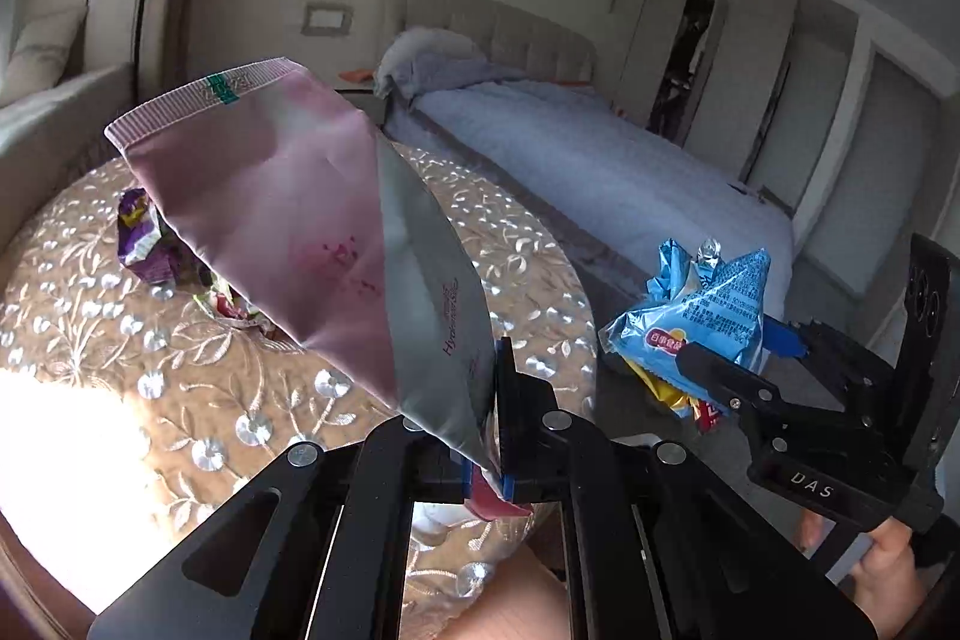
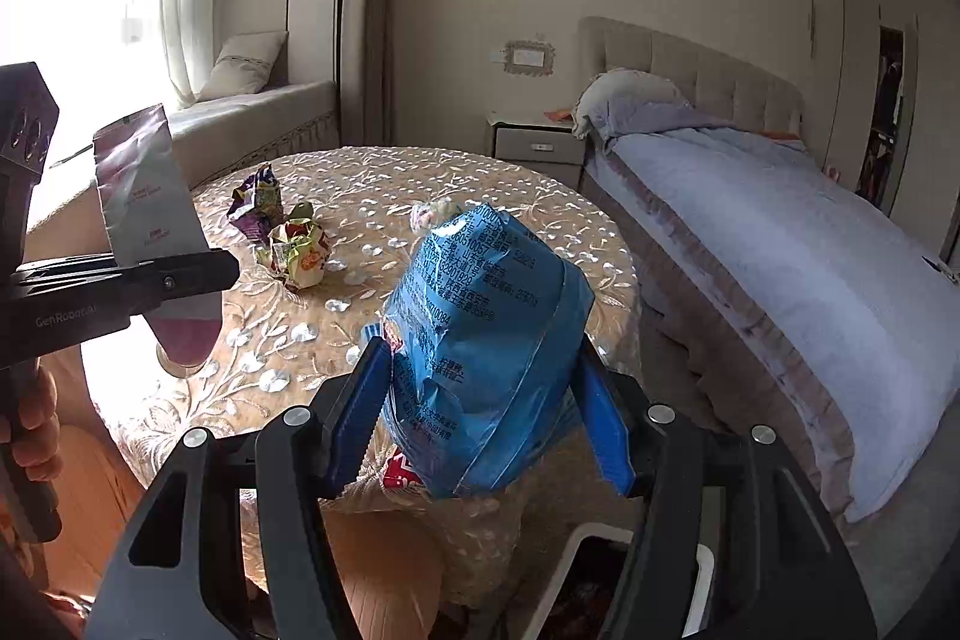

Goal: Collect trash
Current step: 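Carry both items to the white bin and open both tools to drop them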

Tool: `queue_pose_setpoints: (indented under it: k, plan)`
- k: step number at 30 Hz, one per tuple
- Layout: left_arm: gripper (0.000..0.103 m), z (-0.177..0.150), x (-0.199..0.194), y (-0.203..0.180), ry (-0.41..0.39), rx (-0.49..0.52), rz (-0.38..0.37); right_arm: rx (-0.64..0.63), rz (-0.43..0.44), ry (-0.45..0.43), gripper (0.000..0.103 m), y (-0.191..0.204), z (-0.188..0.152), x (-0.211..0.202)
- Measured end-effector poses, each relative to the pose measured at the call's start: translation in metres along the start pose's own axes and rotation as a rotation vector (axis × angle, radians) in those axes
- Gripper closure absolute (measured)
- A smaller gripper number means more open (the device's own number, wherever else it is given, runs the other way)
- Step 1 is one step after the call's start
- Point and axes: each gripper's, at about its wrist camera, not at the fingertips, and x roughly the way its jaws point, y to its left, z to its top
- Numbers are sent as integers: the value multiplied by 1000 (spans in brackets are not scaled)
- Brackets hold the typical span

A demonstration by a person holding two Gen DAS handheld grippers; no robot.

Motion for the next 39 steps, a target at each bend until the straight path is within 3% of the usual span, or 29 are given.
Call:
queue_pose_setpoints:
  k: [8,19,32,39]
  plan:
    - [98,-18,46,-70,84,192,-67,75,-114,34,42,-47,-39,-27]
    - [98,-48,109,-141,189,500,-175,144,-248,177,42,-102,-104,-31]
    - [98,-106,212,-193,404,731,-335,218,-231,429,42,-149,-197,25]
    - [98,-127,254,-200,502,789,-359,247,-201,538,42,-161,-237,60]
